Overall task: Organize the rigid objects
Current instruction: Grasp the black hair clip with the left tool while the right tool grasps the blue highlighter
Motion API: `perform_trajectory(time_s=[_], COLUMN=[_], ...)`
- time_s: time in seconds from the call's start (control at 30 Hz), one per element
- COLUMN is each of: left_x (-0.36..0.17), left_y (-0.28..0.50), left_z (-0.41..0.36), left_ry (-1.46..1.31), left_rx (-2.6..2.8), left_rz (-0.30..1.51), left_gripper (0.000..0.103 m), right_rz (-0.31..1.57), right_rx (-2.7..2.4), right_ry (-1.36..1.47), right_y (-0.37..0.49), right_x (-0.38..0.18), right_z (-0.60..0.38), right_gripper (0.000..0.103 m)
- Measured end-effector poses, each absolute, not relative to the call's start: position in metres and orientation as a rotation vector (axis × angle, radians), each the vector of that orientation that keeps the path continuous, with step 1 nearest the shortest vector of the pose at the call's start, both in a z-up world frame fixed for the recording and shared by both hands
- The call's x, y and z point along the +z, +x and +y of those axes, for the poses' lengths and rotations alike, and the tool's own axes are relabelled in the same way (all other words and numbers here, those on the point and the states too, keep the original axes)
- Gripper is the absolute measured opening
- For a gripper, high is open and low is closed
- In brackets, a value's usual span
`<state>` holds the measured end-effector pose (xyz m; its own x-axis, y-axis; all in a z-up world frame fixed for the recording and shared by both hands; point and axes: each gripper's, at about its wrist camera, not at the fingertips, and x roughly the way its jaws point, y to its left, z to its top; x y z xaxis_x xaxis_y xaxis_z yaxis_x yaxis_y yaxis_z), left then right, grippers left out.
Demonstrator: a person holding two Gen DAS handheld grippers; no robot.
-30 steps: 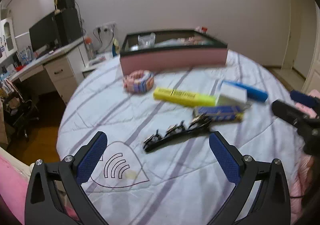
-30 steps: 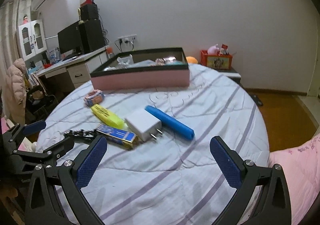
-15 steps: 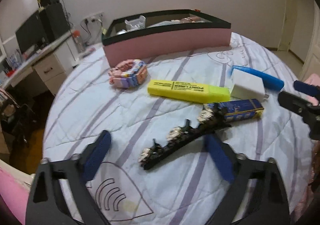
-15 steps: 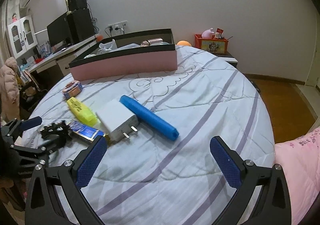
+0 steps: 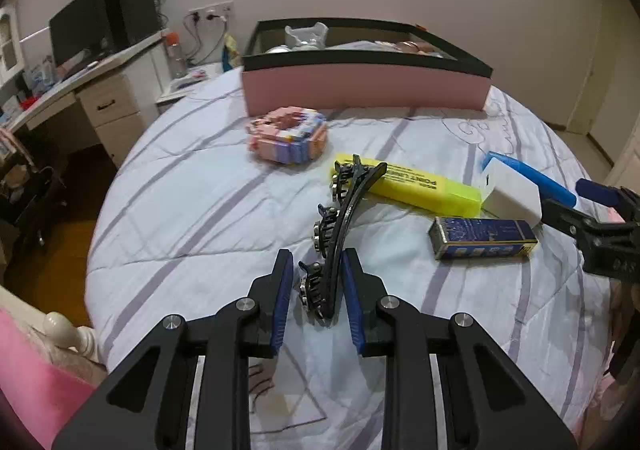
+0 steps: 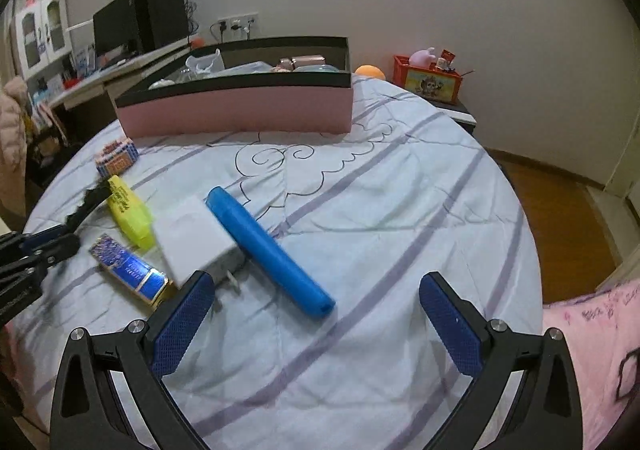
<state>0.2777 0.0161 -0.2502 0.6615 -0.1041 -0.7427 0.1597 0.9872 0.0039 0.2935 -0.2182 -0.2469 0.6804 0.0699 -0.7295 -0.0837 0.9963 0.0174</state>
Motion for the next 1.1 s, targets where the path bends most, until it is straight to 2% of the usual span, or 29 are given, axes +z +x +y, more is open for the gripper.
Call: perform_trajectory(time_s=[0.03,0.07,0.1,0.17,0.23,0.27,0.3,0.33,0.4,0.7,0.77,0.83,1.1], left_x=[-0.25,-0.249,-0.248,-0.249,-0.25,-0.25,-0.249,-0.249,-0.248,-0.251,-0.251,-0.252,-0.248], left_y=[0.276,0.275,0.273,0.273,0.273,0.274,0.275,0.275,0.278,0.296,0.298,0.299,0.292], left_z=[0.018,0.018,0.02,0.021,0.022,0.024,0.026,0.027,0.028,0.024,0.02,0.016,0.007], left_ry=[0.068,0.07,0.063,0.059,0.054,0.045,0.032,0.025,0.032,0.034,0.049,0.073,0.056], left_rx=[-0.131,-0.121,-0.107,-0.105,-0.116,-0.123,-0.132,-0.137,-0.131,-0.163,-0.172,-0.188,-0.227], left_rz=[0.841,0.84,0.835,0.843,0.836,0.837,0.831,0.83,0.826,0.83,0.827,0.825,0.81], left_gripper=[0.026,0.026,0.027,0.027,0.028,0.028,0.032,0.04,0.044,0.044,0.039,0.022,0.019], right_rz=[0.82,0.819,0.823,0.836,0.853,0.853,0.85,0.857,0.86,0.849,0.849,0.851,0.858], right_rx=[0.103,0.108,0.109,0.109,0.14,0.151,0.167,0.176,0.188,0.192,0.189,0.181,0.159], right_ry=[-0.011,-0.013,-0.028,-0.053,-0.056,-0.06,-0.061,-0.056,-0.056,-0.033,-0.041,-0.061,-0.074], right_y=[0.297,0.3,0.303,0.309,0.313,0.314,0.313,0.312,0.308,0.304,0.31,0.315,0.329], right_x=[-0.246,-0.245,-0.245,-0.244,-0.246,-0.247,-0.247,-0.247,-0.246,-0.245,-0.245,-0.245,-0.245], right_z=[-0.219,-0.22,-0.219,-0.218,-0.217,-0.216,-0.215,-0.215,-0.214,-0.212,-0.211,-0.209,-0.208], right_gripper=[0.09,0.075,0.064,0.05,0.045,0.038,0.029,0.026,0.025,0.026,0.026,0.027,0.037])
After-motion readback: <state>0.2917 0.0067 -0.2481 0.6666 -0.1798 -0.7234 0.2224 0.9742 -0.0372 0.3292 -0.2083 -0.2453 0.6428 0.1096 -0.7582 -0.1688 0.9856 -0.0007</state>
